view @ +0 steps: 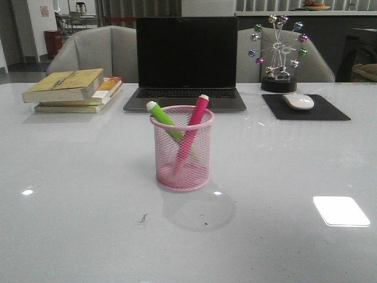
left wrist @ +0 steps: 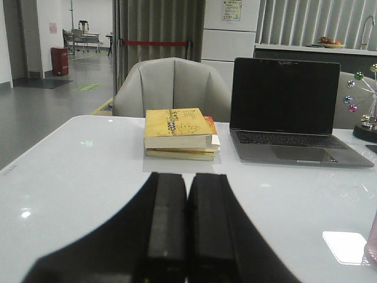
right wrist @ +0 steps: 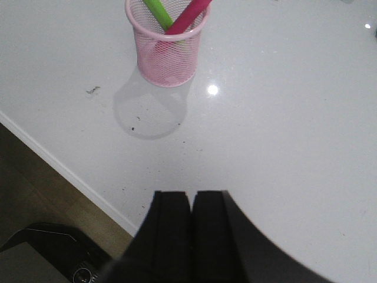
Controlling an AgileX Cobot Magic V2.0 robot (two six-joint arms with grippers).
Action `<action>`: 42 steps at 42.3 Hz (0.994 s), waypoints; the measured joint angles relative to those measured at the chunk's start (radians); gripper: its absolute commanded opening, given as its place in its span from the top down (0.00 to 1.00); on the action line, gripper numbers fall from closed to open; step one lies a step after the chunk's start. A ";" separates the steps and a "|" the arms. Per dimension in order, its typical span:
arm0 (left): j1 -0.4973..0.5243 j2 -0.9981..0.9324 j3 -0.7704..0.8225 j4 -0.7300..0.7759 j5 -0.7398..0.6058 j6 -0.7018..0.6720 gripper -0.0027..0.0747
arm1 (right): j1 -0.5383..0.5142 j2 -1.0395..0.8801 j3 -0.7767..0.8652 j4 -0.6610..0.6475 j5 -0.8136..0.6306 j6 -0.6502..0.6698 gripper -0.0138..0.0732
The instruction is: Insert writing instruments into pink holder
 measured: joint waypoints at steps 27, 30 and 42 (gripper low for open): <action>0.000 0.000 0.000 0.000 -0.002 0.002 0.85 | 0.000 0.000 0.000 0.000 0.000 0.000 0.81; 0.000 0.000 0.000 0.000 -0.002 0.002 0.85 | 0.000 0.000 0.000 0.000 0.000 0.000 0.81; 0.000 0.000 0.000 0.000 -0.002 0.004 0.85 | -0.030 -0.143 0.105 0.002 -0.081 -0.015 0.81</action>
